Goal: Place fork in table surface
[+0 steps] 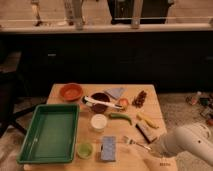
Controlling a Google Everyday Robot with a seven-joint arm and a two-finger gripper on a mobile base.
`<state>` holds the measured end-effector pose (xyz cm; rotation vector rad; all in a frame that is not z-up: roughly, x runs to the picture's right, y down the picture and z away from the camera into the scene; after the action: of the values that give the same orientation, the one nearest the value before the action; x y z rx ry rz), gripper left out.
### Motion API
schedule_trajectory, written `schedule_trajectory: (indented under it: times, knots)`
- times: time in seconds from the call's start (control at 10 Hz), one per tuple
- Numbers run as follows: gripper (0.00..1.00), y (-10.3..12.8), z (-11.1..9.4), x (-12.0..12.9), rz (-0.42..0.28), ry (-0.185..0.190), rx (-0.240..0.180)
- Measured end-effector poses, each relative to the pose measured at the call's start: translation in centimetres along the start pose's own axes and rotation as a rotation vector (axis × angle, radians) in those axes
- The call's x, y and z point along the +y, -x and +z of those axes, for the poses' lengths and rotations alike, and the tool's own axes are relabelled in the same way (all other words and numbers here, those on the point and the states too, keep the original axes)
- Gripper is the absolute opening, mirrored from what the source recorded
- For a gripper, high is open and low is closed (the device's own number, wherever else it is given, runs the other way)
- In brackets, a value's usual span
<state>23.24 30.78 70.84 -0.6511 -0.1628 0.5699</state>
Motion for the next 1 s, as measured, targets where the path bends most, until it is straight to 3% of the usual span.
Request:
schedule_trajectory:
  times: [0.5, 1.0]
  knots:
    - [0.58, -0.04, 0.02, 0.02, 0.001, 0.001, 0.0]
    - [0.78, -0.1, 0.02, 0.04, 0.002, 0.001, 0.0]
